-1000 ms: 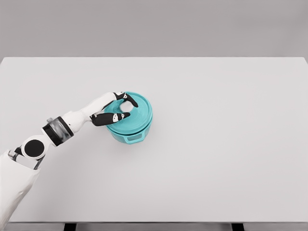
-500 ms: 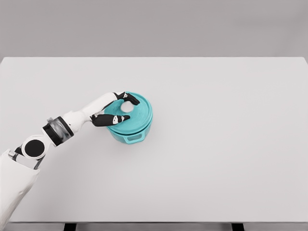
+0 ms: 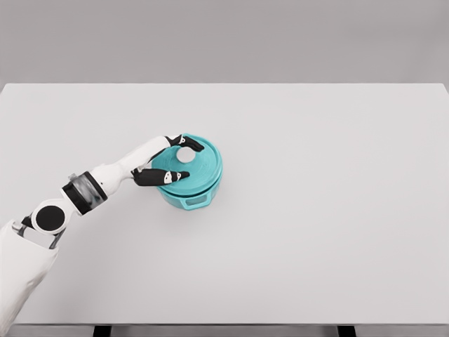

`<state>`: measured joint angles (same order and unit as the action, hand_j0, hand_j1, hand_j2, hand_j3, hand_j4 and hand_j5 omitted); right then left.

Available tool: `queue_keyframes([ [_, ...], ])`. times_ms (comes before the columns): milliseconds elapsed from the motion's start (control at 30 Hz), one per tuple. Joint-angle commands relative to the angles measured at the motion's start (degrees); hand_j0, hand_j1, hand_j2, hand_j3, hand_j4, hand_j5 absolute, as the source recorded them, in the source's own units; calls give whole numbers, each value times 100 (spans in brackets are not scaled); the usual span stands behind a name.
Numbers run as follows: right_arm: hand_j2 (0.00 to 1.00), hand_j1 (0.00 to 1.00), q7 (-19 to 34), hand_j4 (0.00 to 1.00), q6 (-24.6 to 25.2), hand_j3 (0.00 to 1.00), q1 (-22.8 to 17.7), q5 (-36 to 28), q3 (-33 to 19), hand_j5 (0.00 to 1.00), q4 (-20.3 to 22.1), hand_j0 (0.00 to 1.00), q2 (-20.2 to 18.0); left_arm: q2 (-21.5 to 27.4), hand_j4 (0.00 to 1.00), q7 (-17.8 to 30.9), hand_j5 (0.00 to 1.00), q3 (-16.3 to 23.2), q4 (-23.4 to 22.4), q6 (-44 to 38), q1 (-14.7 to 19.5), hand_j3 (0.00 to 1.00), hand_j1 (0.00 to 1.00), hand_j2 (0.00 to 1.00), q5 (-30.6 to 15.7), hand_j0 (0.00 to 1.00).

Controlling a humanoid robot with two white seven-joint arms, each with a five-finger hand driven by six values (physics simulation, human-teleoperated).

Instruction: Cover the pot with left arm

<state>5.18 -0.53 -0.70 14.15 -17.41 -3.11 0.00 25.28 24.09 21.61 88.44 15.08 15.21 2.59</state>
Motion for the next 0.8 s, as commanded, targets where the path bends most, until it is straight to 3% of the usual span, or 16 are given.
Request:
queue_keyframes([
  [0,100,100,1,100,0,100,0,0,0,100,-6,100,0,3,76,16,76,10,-3,4,0,76,76,76,66,76],
  [333,100,100,1,100,0,100,0,0,0,100,3,100,0,3,82,-1,82,1,-11,12,-9,82,82,82,102,82],
  [500,100,100,1,100,0,100,0,0,0,100,3,100,0,-5,90,-1,90,1,-20,12,-26,90,90,90,137,90],
  [767,100,100,1,100,0,100,0,0,0,100,3,100,0,-76,92,-1,92,19,-29,12,-35,92,92,92,181,92],
])
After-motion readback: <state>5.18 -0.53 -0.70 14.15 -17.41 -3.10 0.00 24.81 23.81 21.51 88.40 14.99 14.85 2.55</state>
